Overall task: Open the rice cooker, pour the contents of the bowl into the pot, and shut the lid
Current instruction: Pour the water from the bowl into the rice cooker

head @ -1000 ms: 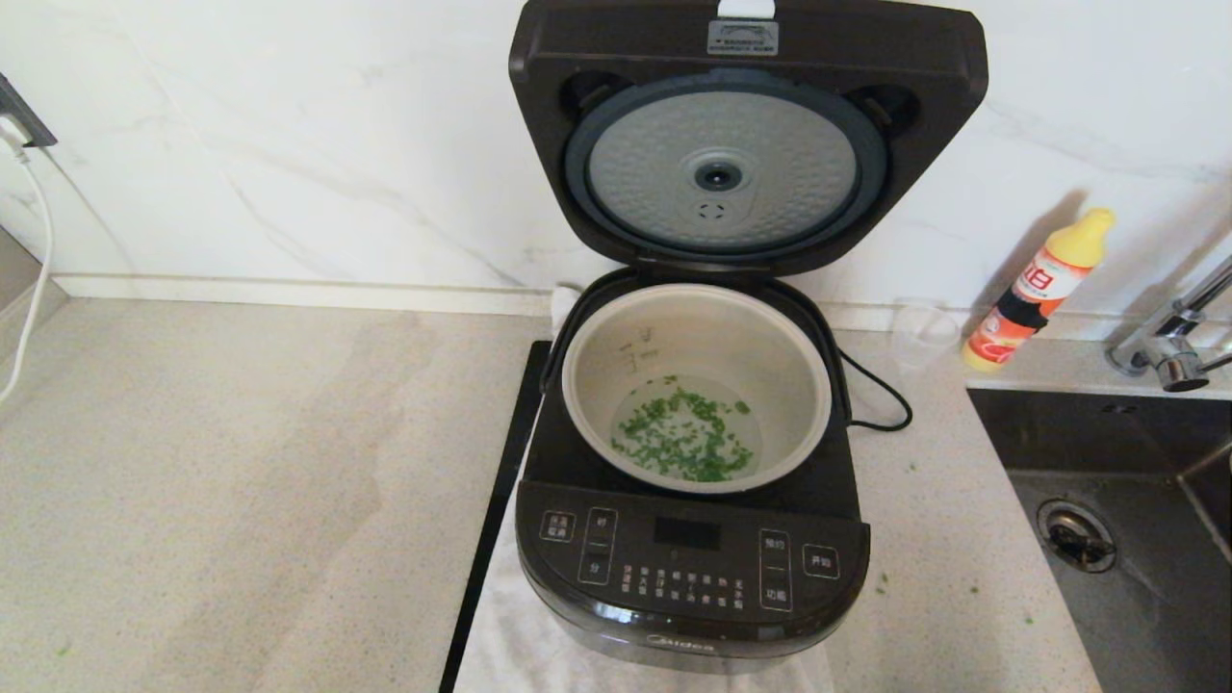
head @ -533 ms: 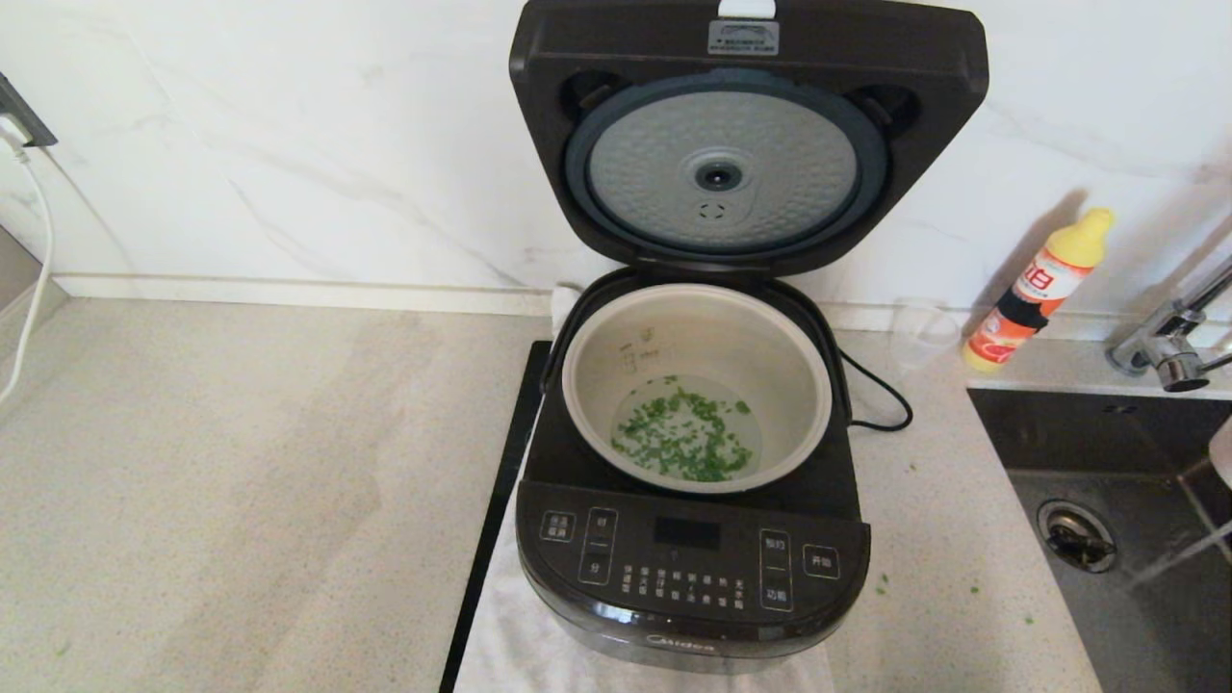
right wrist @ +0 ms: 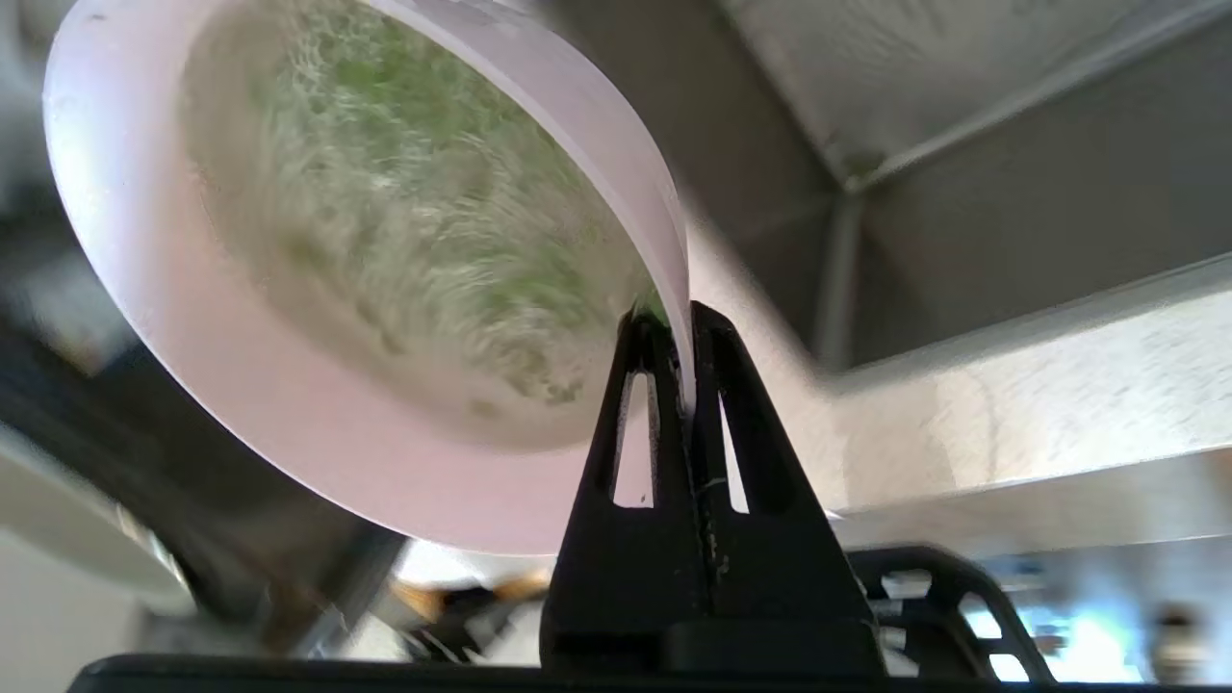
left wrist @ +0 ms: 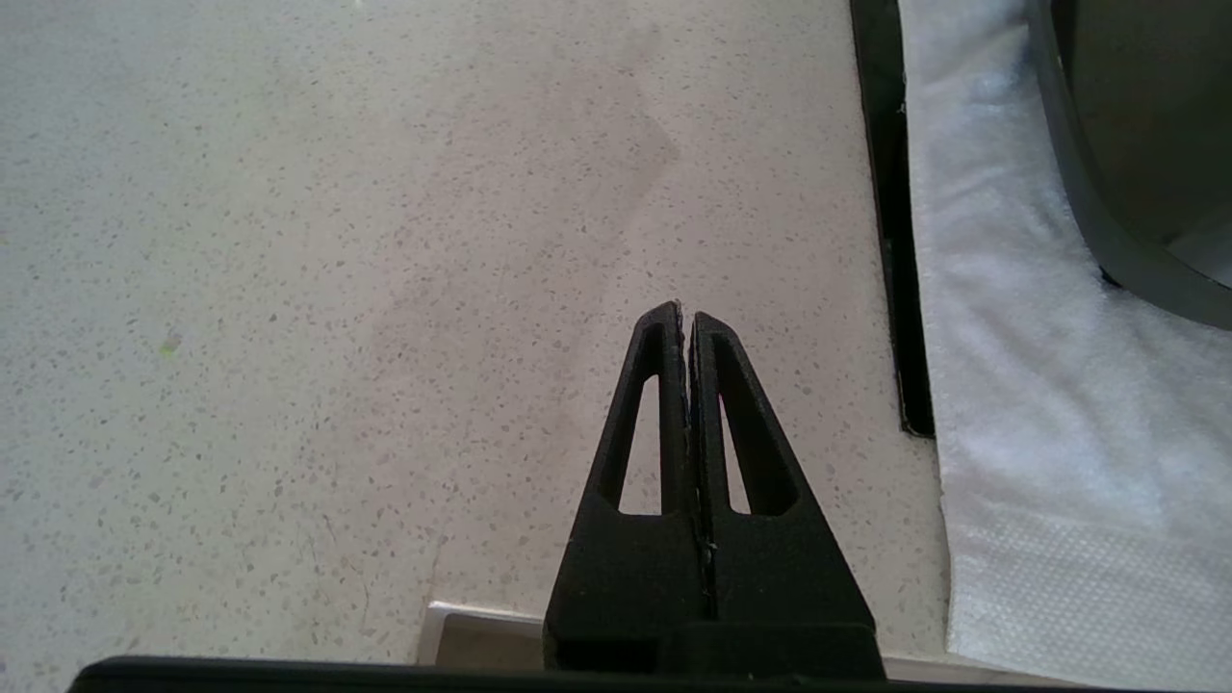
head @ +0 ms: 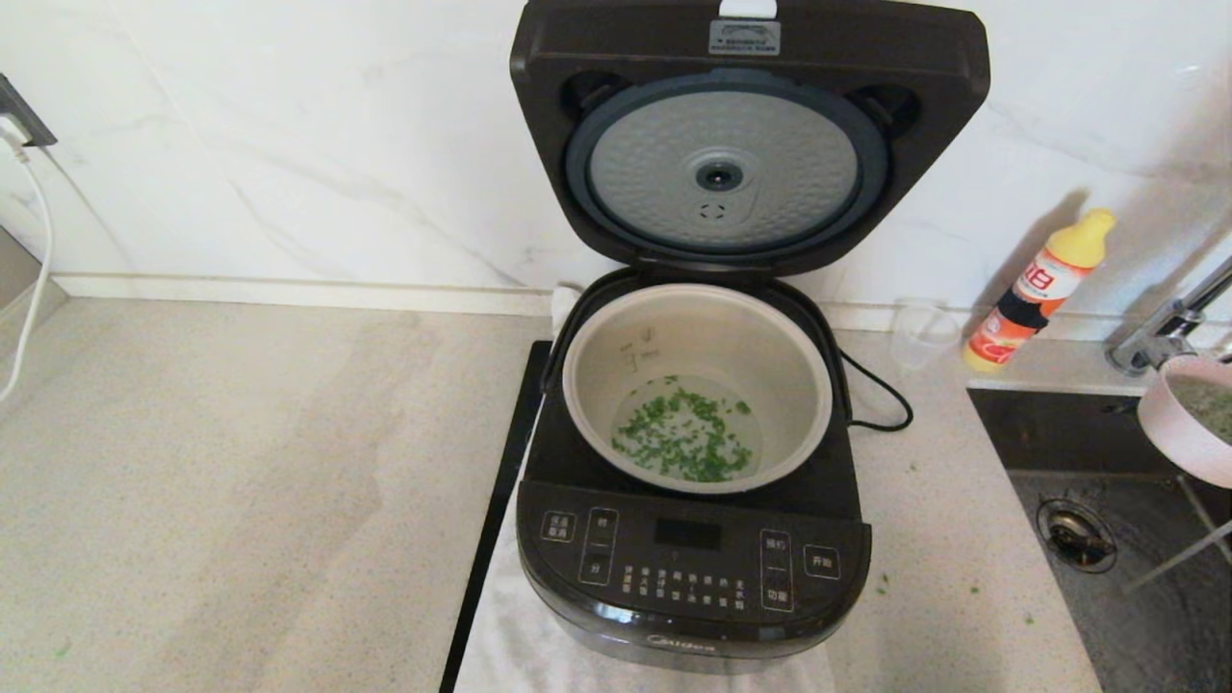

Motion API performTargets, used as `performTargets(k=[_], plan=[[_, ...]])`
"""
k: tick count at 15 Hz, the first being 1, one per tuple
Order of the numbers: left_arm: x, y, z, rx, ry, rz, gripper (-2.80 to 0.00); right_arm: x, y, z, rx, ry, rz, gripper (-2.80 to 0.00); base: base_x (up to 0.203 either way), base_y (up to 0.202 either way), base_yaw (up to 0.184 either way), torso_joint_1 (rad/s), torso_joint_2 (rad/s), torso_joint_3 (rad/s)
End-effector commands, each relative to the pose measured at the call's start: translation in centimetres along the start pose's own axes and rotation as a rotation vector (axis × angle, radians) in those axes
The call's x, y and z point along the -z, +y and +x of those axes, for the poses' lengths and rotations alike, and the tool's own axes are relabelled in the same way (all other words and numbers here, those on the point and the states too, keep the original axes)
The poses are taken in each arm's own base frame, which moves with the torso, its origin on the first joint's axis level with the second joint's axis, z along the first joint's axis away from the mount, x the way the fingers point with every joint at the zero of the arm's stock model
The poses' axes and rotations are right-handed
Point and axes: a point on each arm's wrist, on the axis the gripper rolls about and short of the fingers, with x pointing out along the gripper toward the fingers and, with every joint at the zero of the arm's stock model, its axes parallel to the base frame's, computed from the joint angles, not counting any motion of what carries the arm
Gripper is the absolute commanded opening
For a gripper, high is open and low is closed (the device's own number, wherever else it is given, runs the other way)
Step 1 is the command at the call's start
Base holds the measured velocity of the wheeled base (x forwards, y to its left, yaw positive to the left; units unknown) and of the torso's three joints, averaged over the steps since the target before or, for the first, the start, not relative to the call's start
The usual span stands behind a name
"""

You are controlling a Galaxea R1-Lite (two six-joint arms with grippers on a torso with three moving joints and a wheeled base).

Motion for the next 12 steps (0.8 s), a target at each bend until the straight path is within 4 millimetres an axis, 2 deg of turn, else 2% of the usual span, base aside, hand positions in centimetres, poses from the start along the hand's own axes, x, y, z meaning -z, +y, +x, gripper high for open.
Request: performTargets(k=[1, 6, 12], plan=[[0.0, 0.0, 0.0, 0.000, -0.002, -0.001, -2.80, 3.9, 4.3, -2.2, -0.031, -0.012, -0.129, -2.80, 0.000, 0.000, 0.000, 0.000, 0.00, 0.000], [0.0, 0.0, 0.0, 0.000, -0.002, -0.001, -2.80, 9.3, 9.9, -3.5, -0.086, 0.058, -0.280, -2.80, 0.000, 0.000, 0.000, 0.000, 0.00, 0.000], [0.0, 0.0, 0.0, 0.000, -0.002, -0.001, -2.80, 14.6, 15.4, -4.2, -0.134, 0.101, -0.451, -2.80, 0.000, 0.000, 0.000, 0.000, 0.00, 0.000]])
